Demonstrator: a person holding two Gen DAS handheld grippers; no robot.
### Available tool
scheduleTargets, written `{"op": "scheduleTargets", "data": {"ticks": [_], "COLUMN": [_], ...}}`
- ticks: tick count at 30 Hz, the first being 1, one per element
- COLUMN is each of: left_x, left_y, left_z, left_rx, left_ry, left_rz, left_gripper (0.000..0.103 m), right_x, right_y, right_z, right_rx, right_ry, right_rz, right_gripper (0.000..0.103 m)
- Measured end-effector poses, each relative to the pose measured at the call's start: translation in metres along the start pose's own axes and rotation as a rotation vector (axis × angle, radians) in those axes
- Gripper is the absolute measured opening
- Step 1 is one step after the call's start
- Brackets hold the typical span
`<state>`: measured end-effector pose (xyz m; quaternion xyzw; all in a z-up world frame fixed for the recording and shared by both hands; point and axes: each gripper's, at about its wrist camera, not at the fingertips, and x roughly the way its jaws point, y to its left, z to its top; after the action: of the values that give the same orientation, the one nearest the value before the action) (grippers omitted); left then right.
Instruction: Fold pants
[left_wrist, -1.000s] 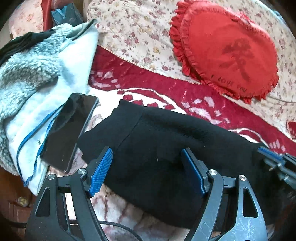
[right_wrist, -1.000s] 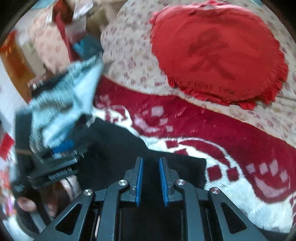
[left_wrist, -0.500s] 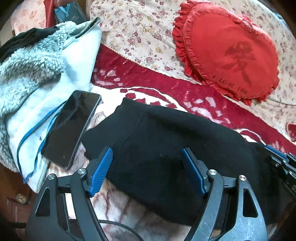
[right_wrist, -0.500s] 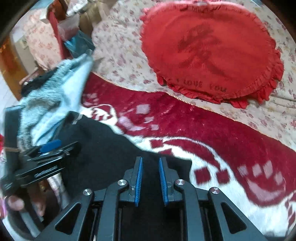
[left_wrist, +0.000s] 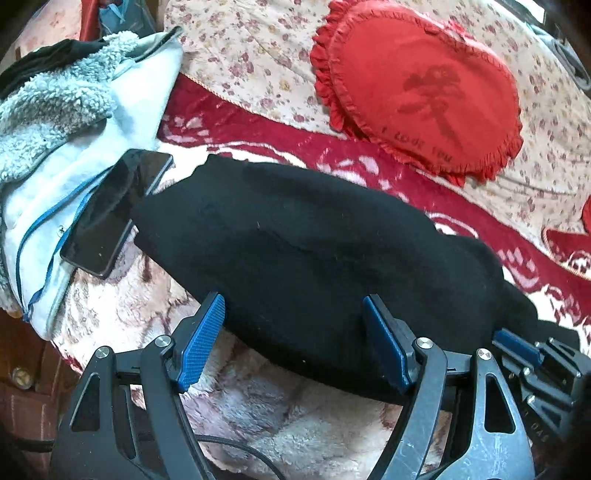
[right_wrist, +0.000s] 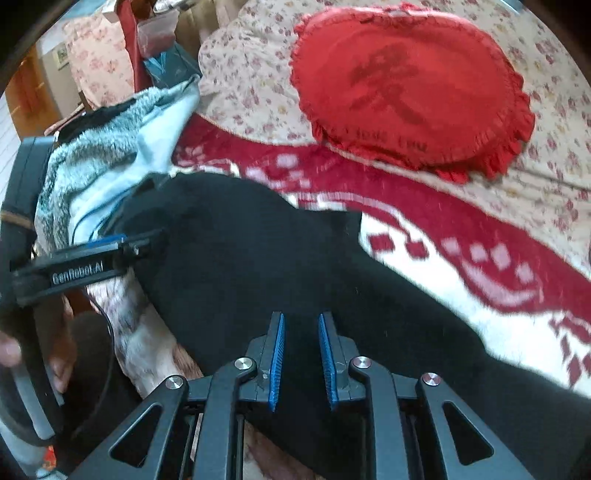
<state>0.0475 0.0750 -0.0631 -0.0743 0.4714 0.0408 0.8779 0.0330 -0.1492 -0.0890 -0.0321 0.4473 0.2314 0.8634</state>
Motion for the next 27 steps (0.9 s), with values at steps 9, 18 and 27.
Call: {"op": "scheduleTargets", "data": {"ticks": [9, 18, 27], "left_x": [-0.005, -0.028, -0.025], "left_y": [0.0, -0.039, -0.094], "left_z": [-0.008, -0.013, -0.021], "left_rx": [-0.024, 0.048, 0.184], "left_ry": [0.014, -0.013, 0.007], "left_rz": [-0.022, -0.085, -0.125], "left_gripper": [0.077, 0.077, 0.077], "right_x": [-0.019, -0.075, -0.124], "right_y": [-0.021, -0.068, -0.128], "right_z": [-0.033, -0.054, -0.074], "right_rx": [0.042, 0.145, 0.276], "right_ry": [-0.016, -0.108, -0.148], "right_rz": [0.044, -0.081, -0.252], "right_gripper": [0.018, 0.022, 0.028]}}
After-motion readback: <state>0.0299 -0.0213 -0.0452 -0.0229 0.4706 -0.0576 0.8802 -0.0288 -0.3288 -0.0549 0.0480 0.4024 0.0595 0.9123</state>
